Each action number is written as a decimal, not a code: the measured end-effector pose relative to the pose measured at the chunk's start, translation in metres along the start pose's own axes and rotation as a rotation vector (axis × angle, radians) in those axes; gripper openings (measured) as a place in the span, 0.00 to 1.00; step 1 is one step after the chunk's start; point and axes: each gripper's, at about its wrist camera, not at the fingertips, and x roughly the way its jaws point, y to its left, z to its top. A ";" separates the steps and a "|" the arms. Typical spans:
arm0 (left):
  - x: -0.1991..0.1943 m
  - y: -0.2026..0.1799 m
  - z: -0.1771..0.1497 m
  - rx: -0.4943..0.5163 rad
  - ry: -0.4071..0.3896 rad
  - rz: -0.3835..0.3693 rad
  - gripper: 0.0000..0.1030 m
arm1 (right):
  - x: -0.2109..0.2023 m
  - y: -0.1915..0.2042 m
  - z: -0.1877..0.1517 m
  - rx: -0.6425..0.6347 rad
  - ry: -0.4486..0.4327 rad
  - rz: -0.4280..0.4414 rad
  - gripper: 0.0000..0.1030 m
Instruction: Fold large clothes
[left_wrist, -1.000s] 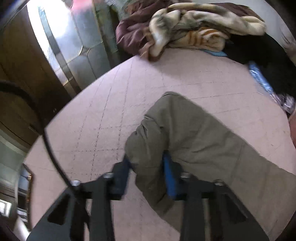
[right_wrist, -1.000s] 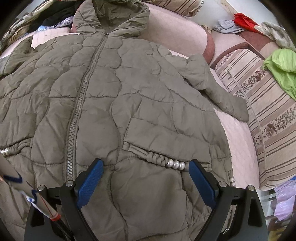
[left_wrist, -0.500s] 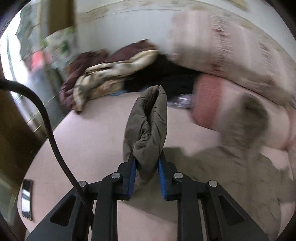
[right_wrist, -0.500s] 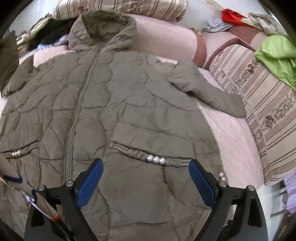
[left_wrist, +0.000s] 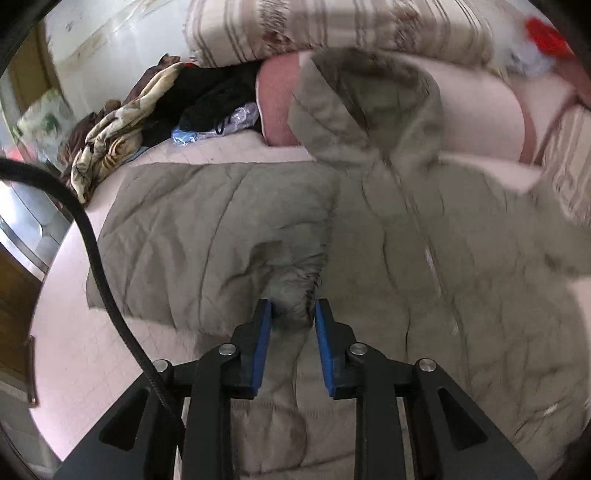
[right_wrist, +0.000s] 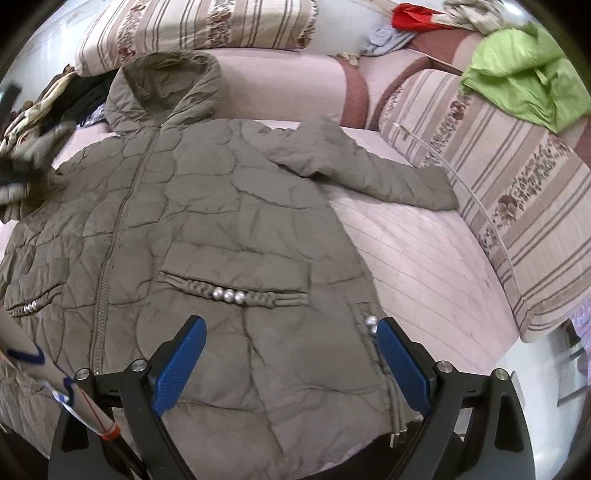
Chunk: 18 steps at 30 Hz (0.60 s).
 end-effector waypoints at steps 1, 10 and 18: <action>-0.002 0.002 -0.006 -0.002 0.008 -0.018 0.22 | -0.002 -0.003 -0.001 0.005 -0.004 0.002 0.93; -0.056 0.046 -0.053 -0.122 -0.032 -0.087 0.62 | -0.007 0.006 0.005 0.023 0.011 0.106 0.93; -0.046 0.114 -0.081 -0.181 -0.057 0.070 0.62 | -0.012 0.066 0.039 -0.059 -0.018 0.265 0.93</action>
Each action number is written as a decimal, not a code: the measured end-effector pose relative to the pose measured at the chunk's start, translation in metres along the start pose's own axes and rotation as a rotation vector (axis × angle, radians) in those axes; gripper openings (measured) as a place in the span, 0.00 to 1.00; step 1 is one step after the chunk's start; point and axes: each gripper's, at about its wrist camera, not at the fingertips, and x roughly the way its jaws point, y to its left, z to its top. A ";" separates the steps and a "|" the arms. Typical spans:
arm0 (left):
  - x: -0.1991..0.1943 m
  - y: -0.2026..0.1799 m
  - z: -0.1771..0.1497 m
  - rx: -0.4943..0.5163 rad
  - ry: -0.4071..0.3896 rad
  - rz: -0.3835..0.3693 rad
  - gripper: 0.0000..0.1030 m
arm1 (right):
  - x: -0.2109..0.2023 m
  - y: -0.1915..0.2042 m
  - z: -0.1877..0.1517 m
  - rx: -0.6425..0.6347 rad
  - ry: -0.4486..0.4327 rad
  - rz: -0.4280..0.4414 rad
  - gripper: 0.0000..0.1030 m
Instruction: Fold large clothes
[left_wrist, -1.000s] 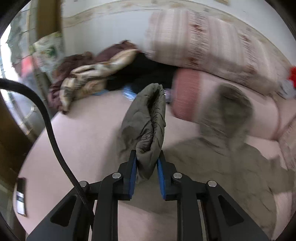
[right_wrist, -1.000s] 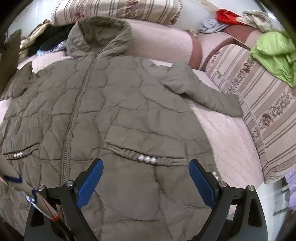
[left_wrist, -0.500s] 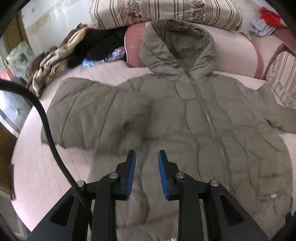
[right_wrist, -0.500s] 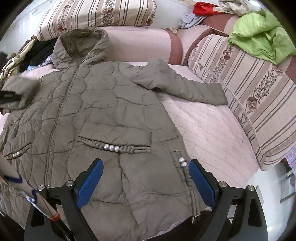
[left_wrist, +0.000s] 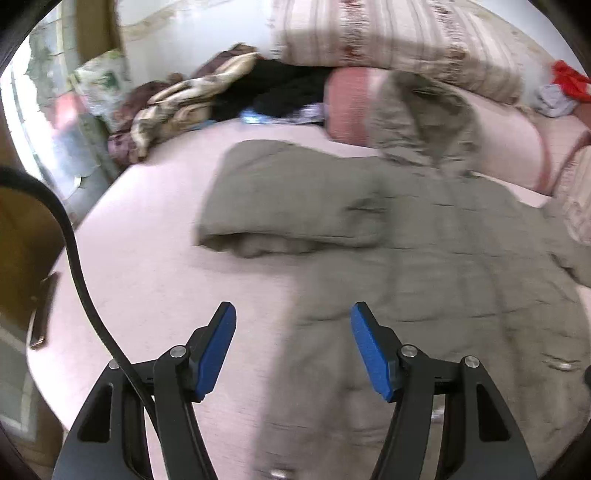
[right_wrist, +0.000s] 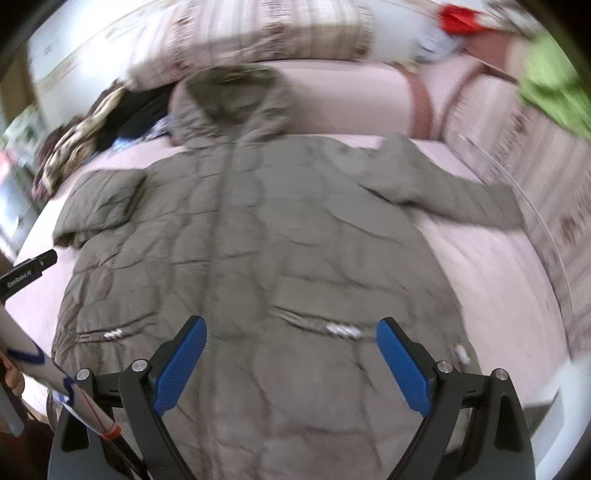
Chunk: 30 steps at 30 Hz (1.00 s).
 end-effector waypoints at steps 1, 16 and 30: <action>0.005 0.009 -0.002 -0.015 0.002 0.008 0.62 | 0.004 0.008 0.003 -0.021 0.001 0.003 0.93; 0.063 0.074 -0.011 -0.191 0.145 -0.089 0.62 | 0.132 0.152 0.121 -0.005 0.122 0.402 0.91; 0.061 0.032 -0.009 -0.055 0.148 -0.123 0.62 | 0.213 0.222 0.167 0.006 0.287 0.567 0.15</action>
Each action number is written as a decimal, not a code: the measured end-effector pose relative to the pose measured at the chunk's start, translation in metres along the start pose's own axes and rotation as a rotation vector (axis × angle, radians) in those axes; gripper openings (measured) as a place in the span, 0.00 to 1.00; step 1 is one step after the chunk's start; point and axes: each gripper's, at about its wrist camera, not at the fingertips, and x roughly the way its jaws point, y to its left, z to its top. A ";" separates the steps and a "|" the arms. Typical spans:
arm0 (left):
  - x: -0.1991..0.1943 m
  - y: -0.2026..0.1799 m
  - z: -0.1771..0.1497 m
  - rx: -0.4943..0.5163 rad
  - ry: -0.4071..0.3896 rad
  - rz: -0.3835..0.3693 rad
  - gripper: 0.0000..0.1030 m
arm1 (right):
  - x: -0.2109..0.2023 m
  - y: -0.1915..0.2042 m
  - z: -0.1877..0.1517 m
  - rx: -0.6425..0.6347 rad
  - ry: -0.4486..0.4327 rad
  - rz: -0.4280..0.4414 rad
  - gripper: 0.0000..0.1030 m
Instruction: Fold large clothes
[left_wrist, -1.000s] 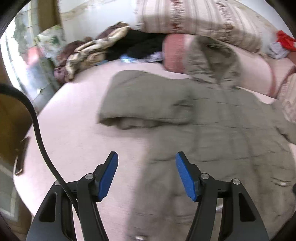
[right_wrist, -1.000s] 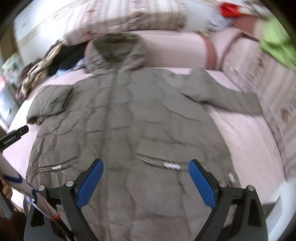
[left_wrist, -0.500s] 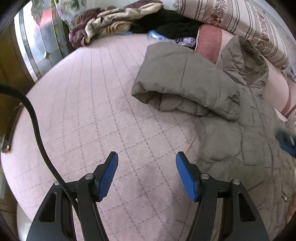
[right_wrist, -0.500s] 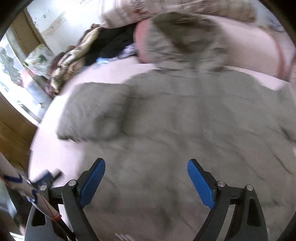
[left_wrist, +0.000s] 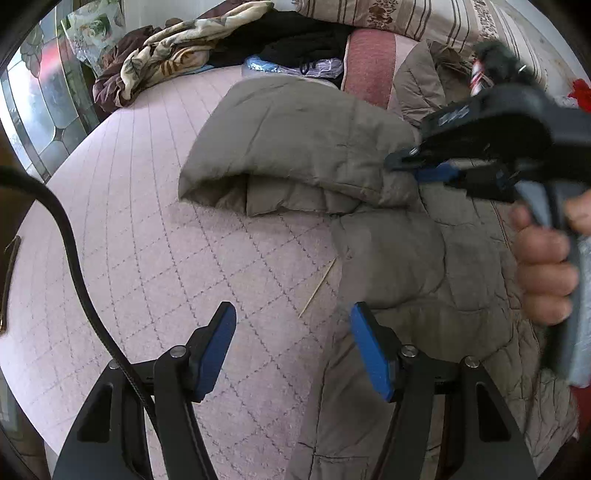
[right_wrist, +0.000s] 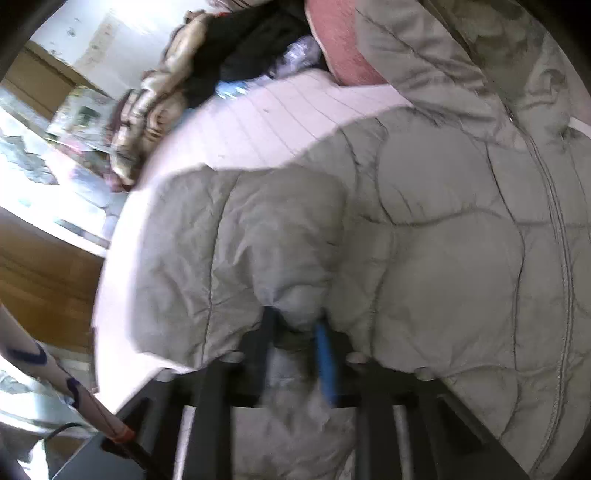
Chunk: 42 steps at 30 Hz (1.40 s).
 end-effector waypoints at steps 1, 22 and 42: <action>0.000 0.000 0.000 -0.002 0.001 0.000 0.62 | -0.012 0.000 0.002 -0.005 -0.022 0.003 0.12; 0.008 0.014 -0.004 -0.086 0.064 -0.079 0.62 | -0.157 -0.244 -0.023 0.276 -0.094 -0.590 0.09; 0.013 0.032 -0.016 -0.184 0.137 -0.192 0.63 | -0.223 -0.233 -0.126 0.203 -0.208 -0.658 0.74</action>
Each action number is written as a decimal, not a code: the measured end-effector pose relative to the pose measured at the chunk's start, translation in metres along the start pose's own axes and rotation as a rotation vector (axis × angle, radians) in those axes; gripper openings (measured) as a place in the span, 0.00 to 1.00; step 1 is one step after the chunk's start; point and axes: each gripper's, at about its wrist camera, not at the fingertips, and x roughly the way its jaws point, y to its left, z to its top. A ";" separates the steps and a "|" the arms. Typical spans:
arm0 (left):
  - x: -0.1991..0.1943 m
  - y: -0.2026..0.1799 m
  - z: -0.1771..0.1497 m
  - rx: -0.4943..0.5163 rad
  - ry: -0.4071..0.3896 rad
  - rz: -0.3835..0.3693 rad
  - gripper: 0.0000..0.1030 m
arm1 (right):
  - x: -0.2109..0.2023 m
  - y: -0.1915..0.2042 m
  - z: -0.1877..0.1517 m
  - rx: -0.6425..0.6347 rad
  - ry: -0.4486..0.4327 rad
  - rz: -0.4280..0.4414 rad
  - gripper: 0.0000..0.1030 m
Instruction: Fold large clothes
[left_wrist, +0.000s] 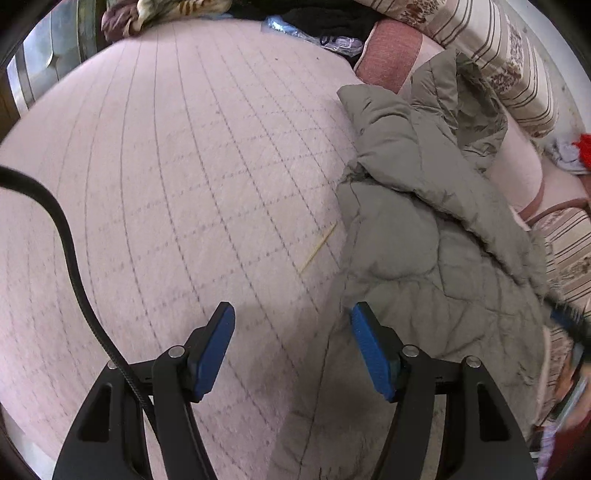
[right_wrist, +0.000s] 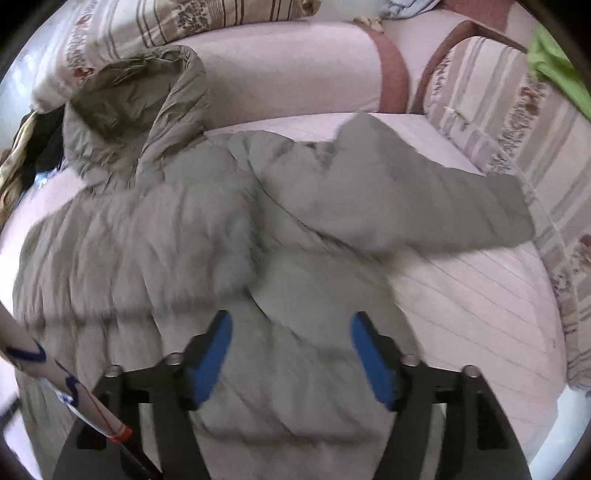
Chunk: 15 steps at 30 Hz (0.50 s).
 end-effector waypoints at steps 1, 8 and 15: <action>0.000 0.001 -0.003 -0.004 0.013 -0.021 0.63 | -0.003 -0.007 -0.013 -0.016 -0.001 -0.013 0.76; 0.005 -0.027 -0.028 0.097 0.055 -0.077 0.66 | -0.001 -0.055 -0.091 -0.071 0.018 -0.183 0.77; 0.006 -0.063 -0.043 0.256 -0.004 0.129 0.43 | -0.001 -0.086 -0.110 0.120 0.099 -0.017 0.60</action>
